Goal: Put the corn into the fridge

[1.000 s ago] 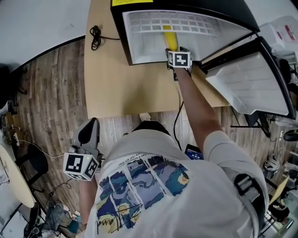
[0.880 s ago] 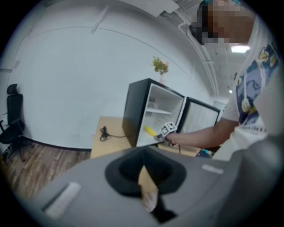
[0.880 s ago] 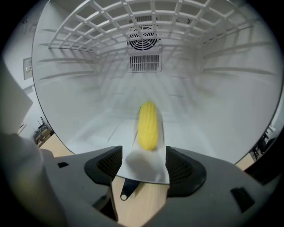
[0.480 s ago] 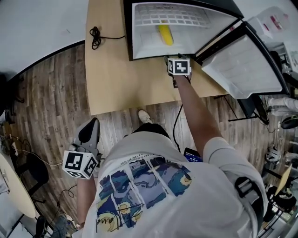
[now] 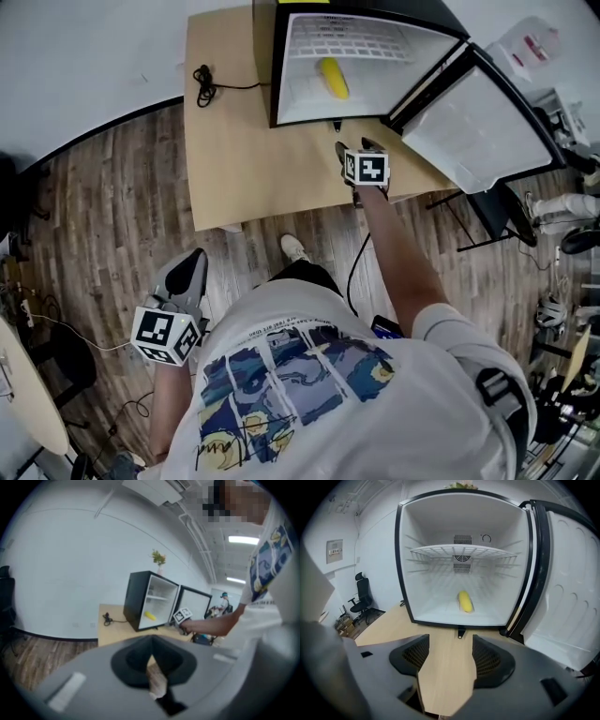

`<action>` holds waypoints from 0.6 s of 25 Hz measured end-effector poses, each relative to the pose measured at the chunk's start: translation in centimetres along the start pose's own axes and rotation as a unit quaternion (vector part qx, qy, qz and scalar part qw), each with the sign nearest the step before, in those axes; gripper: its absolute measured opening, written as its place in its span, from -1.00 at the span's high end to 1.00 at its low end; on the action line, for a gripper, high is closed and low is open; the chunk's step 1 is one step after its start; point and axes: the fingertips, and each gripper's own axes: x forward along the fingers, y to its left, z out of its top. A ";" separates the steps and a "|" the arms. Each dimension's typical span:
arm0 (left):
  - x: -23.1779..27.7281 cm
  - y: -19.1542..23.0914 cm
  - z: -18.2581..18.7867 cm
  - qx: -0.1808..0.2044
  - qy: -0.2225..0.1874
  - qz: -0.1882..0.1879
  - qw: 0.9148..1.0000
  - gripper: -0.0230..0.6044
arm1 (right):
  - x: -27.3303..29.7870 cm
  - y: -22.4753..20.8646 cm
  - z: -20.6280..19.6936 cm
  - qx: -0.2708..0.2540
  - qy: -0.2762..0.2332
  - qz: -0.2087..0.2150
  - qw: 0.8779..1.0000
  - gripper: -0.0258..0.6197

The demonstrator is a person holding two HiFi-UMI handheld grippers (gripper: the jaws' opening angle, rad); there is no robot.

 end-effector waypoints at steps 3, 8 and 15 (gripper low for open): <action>-1.4 -0.1 -0.8 0.002 0.001 -0.006 1.000 0.90 | -2.6 1.4 -1.0 0.002 -0.006 0.002 1.000 0.09; -3.1 -0.5 -2.3 0.002 0.000 -0.018 1.000 0.90 | -6.6 3.5 -2.3 0.001 -0.018 0.005 1.000 0.09; -4.7 -1.3 -4.1 -0.001 -0.003 -0.033 0.999 0.90 | -12.0 6.1 -4.0 -0.004 -0.032 0.014 0.999 0.09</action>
